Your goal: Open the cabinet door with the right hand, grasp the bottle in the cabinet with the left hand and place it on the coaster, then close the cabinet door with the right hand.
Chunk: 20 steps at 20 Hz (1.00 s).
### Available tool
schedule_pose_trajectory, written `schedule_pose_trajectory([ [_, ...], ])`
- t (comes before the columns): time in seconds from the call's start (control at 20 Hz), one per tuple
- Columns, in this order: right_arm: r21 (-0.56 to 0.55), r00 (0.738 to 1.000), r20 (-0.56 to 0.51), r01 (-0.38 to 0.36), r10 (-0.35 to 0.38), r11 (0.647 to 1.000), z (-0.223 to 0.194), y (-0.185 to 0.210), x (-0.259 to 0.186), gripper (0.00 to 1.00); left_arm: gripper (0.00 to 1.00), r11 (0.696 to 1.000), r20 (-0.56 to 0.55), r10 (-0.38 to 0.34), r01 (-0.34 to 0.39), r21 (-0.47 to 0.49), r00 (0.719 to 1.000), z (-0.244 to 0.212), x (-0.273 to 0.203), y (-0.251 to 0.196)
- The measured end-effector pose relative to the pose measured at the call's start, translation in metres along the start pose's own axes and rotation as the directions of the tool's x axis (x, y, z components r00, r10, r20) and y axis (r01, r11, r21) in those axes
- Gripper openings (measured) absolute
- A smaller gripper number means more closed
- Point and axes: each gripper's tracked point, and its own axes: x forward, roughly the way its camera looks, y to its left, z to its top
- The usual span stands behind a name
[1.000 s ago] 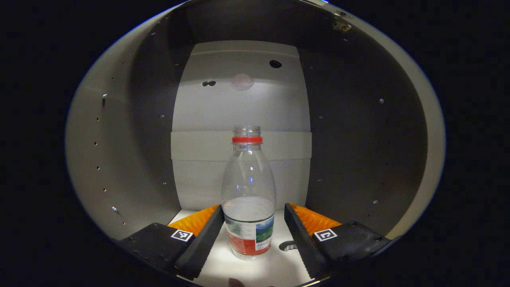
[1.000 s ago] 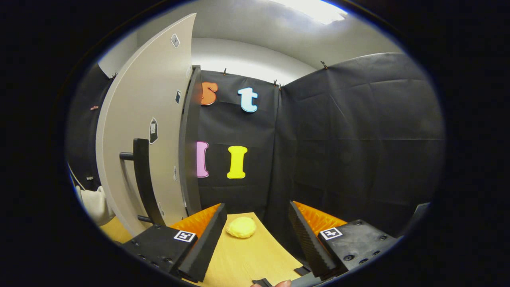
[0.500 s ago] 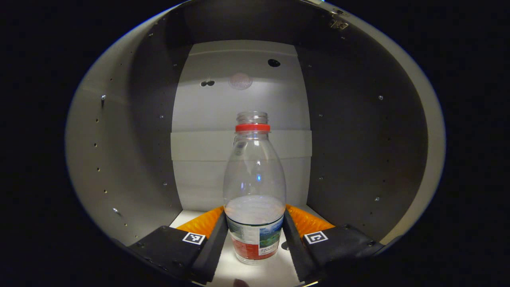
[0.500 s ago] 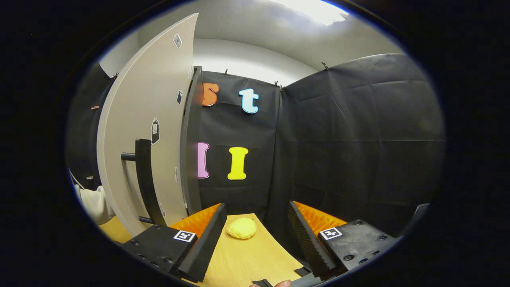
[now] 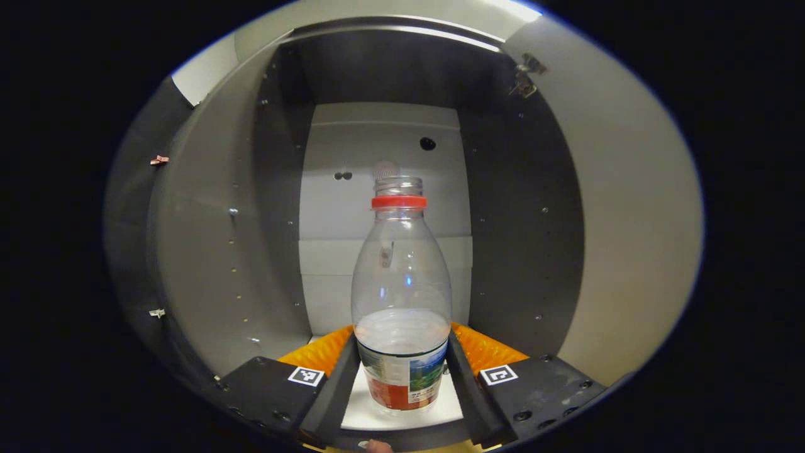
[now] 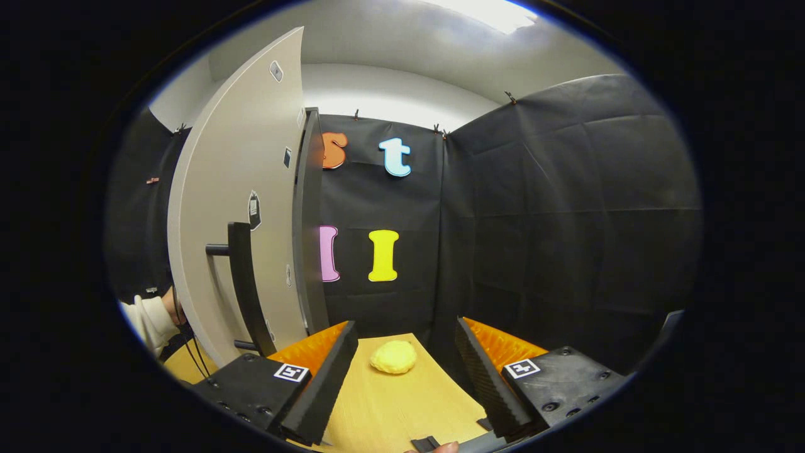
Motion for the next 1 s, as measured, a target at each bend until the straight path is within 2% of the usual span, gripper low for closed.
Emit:
schedule_pose_trajectory([
  [0.2, 0.001, 1.000, 0.008, -0.024, 0.024, 1.000, 0.001, 0.006, 0.001, 0.96, 0.75, 1.000, 0.011, 0.006, -0.006, 0.030, 1.000, 0.003, -0.053, 0.013],
  [0.5, -0.001, 0.999, 0.023, -0.037, 0.037, 0.999, 0.004, 0.012, 0.003, 0.97, 0.75, 1.000, 0.033, 0.027, -0.027, 0.005, 0.999, -0.012, -0.132, 0.042],
  [0.7, -0.001, 0.999, 0.031, -0.027, 0.027, 1.000, 0.002, 0.013, 0.008, 0.97, 0.75, 0.998, 0.027, 0.059, -0.059, -0.003, 0.998, -0.038, -0.175, 0.067],
  [0.75, -0.009, 0.999, 0.036, -0.021, 0.021, 1.000, 0.003, 0.010, 0.010, 1.00, 0.75, 0.998, 0.023, 0.056, -0.055, -0.013, 0.998, -0.046, -0.184, 0.071],
  [0.8, -0.020, 0.999, 0.039, -0.012, 0.013, 1.000, 0.003, 0.007, 0.011, 0.97, 0.75, 0.998, 0.024, 0.058, -0.058, -0.025, 0.998, -0.054, -0.196, 0.075],
  [1.0, -0.028, 0.998, 0.058, 0.028, -0.026, 0.999, 0.004, -0.001, 0.015, 0.97, 0.75, 0.993, 0.007, 0.091, -0.090, -0.075, 0.996, -0.091, -0.227, 0.099],
])
